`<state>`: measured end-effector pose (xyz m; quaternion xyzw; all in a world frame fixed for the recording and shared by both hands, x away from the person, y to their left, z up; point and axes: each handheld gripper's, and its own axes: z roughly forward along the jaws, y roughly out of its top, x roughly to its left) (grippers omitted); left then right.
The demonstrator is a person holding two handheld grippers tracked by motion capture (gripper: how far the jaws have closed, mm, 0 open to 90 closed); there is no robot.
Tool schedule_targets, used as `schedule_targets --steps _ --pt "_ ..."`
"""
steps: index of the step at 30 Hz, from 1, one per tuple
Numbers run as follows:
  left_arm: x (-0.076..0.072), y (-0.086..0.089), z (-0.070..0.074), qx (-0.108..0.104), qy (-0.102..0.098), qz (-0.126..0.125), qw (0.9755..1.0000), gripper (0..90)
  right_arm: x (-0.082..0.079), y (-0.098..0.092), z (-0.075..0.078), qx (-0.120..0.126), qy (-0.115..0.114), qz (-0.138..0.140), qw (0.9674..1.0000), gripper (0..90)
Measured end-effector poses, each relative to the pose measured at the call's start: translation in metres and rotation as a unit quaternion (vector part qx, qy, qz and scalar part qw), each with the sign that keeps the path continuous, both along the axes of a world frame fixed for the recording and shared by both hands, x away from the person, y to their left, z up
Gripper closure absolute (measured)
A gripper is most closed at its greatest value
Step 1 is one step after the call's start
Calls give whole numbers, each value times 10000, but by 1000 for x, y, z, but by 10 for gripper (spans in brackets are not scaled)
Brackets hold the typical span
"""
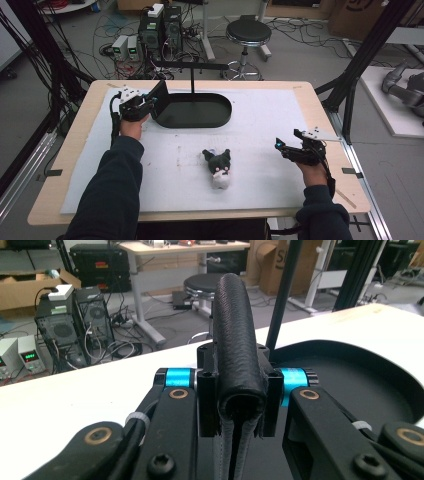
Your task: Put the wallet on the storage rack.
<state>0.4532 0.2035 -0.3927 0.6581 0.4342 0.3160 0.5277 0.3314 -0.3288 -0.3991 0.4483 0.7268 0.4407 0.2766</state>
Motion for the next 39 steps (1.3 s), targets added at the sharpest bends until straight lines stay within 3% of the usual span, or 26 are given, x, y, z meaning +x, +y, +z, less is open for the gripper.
schedule_targets --steps 6,7,10,11,15,19,20,21,22,31,35,39 --pt "17 -11 5 208 75 -56 9997 761 0 -1 -1 9 25 -2 10000 207" --pt "23 -15 2 341 124 -21 9993 762 0 -1 -1 11 35 -9 10000 207" --pt "27 -19 -3 448 182 3 9988 761 0 -2 -1 16 9 -22 10000 207" --pt "30 -23 -8 617 208 28 9979 762 -1 -2 -1 28 16 -21 10000 207" --pt "33 -27 -13 705 202 243 9970 762 -1 -4 -2 7 66 -40 10000 207" --pt "34 -29 -14 567 231 173 9980 730 -1 -5 -3 14 67 -53 10000 207" --pt "34 -30 -14 106 373 -7 9992 654 -1 -5 -3 20 91 -42 9999 207" --pt "34 -30 -14 -147 465 -80 9988 572 -1 -5 -3 17 102 -52 9999 207" --pt "33 -30 -14 -203 516 -136 9984 530 -1 -4 -3 11 109 -38 9999 207" --pt "27 -39 -12 -505 832 -559 9937 511 -2 -3 -2 7 87 5 10000 207" --pt "26 -48 -17 -507 927 -657 9922 508 -3 -4 -2 12 88 -7 10000 207" --pt "28 -53 -21 -447 911 -660 9926 510 -3 -6 -2 23 90 -12 10000 207"
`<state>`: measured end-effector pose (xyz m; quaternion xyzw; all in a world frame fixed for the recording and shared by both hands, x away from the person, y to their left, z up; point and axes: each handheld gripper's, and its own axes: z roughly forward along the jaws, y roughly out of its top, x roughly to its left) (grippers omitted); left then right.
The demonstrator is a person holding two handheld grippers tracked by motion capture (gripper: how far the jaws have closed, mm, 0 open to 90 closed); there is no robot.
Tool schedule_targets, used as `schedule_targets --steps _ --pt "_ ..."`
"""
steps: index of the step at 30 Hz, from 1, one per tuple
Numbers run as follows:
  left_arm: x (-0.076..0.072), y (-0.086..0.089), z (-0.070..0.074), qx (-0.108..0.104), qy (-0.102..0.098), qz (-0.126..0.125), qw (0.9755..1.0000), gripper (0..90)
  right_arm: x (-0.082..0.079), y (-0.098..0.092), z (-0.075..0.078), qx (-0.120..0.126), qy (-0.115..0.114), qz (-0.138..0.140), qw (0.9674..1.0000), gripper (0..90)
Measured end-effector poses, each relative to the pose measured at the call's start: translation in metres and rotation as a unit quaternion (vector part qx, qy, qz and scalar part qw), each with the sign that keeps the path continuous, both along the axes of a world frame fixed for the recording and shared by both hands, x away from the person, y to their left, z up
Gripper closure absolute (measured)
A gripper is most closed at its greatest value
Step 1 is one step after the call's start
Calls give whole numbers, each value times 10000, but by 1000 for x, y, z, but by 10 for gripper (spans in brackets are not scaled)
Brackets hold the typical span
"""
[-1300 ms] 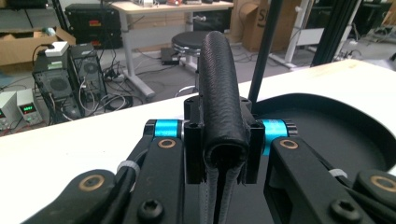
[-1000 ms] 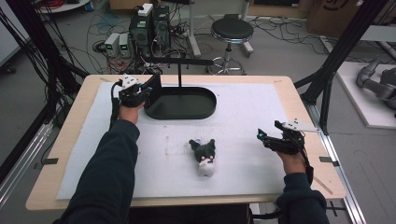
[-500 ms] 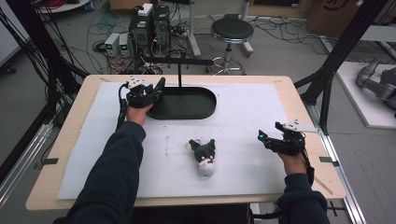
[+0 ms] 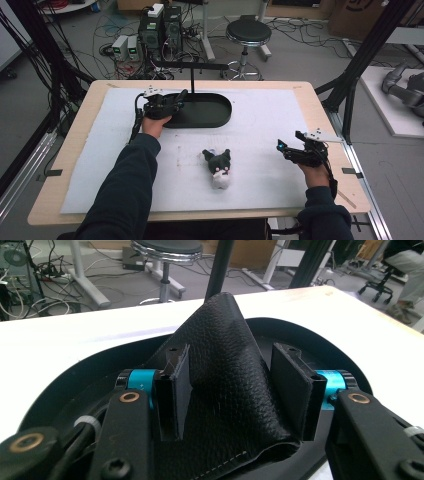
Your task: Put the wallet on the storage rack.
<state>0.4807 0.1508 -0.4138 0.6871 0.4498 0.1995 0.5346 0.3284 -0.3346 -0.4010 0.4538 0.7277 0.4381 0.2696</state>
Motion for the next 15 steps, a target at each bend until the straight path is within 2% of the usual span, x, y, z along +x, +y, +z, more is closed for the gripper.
schedule_targets --steps 2,3,8,11,12,15 --pt "2 -1 -4 47 37 68 10000 489 0 0 0 10 5 -2 10000 207" --pt "4 -1 -8 79 129 141 9998 468 0 0 0 11 8 6 10000 207" --pt "3 2 -8 -172 321 83 9993 354 1 0 -1 -6 20 15 10000 207" --pt "-1 5 -3 -211 243 88 9994 300 1 0 -1 -4 27 17 10000 207" --pt "-6 8 2 -114 136 57 9998 256 1 0 -1 -16 22 18 10000 207" --pt "-14 11 7 -48 16 -32 10000 229 2 2 -2 -33 29 37 10000 207"
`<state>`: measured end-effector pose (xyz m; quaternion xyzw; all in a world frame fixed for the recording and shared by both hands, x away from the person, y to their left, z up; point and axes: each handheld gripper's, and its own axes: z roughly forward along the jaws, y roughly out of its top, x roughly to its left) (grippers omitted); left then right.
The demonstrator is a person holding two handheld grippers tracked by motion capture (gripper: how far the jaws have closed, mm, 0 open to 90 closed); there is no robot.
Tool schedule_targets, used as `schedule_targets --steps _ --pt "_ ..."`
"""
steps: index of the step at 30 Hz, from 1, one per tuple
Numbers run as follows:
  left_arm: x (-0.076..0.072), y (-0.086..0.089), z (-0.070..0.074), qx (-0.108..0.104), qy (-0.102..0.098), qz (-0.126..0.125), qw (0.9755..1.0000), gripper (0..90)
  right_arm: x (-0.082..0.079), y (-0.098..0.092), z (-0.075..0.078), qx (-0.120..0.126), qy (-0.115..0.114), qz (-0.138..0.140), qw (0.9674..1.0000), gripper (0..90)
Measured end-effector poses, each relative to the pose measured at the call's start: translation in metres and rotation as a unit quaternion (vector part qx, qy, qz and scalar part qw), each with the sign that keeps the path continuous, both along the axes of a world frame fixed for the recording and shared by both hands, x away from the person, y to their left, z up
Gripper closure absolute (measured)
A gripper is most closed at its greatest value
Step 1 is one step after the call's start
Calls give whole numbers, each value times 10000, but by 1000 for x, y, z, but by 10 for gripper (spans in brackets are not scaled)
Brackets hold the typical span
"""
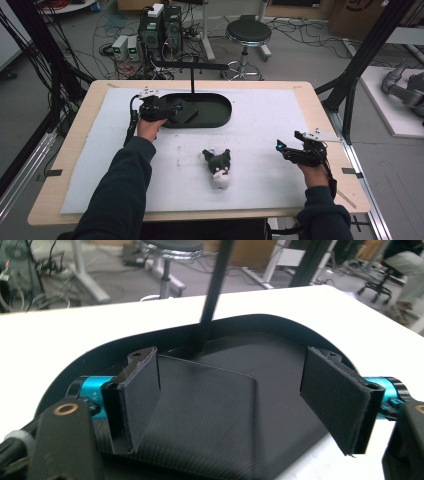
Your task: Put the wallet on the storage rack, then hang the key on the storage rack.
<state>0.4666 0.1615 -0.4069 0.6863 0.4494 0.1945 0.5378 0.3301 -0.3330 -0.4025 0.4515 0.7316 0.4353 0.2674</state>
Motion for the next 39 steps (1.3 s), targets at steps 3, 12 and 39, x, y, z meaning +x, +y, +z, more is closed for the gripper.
schedule_targets --steps 3,12,39 --pt "-13 5 7 42 -111 -23 9999 225 1 1 0 -8 4 6 10000 207" --pt "-53 19 23 20 -435 -21 9991 225 2 3 1 17 -16 25 10000 207" --pt "-117 61 10 137 -648 103 9978 202 0 35 6 -104 -6 412 9991 207"
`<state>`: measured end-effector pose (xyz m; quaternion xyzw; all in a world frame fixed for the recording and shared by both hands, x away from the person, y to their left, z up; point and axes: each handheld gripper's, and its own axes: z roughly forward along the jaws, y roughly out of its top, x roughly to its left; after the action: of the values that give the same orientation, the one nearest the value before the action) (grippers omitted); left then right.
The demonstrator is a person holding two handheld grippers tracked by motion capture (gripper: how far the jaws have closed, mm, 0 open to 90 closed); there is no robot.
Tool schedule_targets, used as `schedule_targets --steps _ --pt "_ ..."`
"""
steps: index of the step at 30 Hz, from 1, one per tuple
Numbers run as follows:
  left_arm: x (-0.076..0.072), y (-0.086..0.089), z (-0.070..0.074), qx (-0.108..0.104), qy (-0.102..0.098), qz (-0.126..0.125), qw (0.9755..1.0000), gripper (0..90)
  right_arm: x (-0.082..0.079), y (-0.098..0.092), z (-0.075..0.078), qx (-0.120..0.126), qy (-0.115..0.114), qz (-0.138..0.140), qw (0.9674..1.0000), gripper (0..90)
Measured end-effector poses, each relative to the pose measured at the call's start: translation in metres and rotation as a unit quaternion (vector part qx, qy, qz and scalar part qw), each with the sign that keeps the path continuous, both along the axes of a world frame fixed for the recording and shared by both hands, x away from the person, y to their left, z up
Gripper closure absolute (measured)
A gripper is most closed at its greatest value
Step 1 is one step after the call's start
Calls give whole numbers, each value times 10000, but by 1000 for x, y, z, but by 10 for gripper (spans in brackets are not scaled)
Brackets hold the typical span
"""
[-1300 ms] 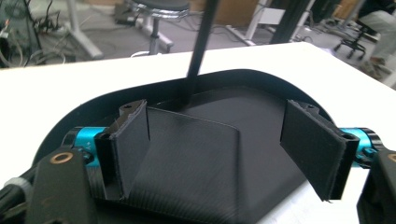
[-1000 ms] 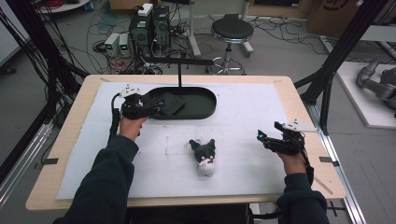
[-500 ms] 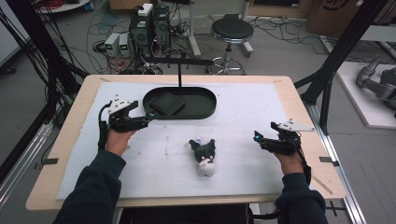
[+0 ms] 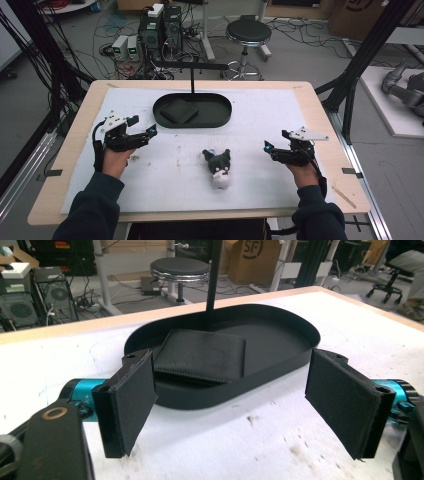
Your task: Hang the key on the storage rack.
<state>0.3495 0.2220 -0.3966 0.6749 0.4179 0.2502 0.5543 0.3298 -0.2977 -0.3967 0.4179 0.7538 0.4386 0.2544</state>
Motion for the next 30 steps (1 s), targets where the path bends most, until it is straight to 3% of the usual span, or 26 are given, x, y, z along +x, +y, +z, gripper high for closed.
schedule_targets --steps 9,16,17,20,21,25,29,30 --pt "-11 3 -13 53 33 -38 10000 204 -1 19 2 21 -6 309 9995 207" --pt "-14 7 -18 95 87 -5 9999 213 -6 50 1 144 118 810 9965 206" --pt "-14 9 -20 53 103 29 9999 216 -7 63 -1 129 201 1004 9947 206" --pt "-13 10 -21 37 124 34 9999 218 -7 74 -3 120 290 1169 9926 207" --pt "-11 10 -22 27 161 26 9999 219 -6 87 -7 117 432 1336 9900 207" --pt "-10 10 -24 80 205 9 9998 225 -8 108 -12 308 748 1609 9837 207" --pt "-10 10 -24 42 201 25 9998 234 -13 124 -14 109 785 1779 9808 207" --pt "-10 11 -24 36 208 34 9998 238 -15 134 -18 -91 844 1877 9785 207"
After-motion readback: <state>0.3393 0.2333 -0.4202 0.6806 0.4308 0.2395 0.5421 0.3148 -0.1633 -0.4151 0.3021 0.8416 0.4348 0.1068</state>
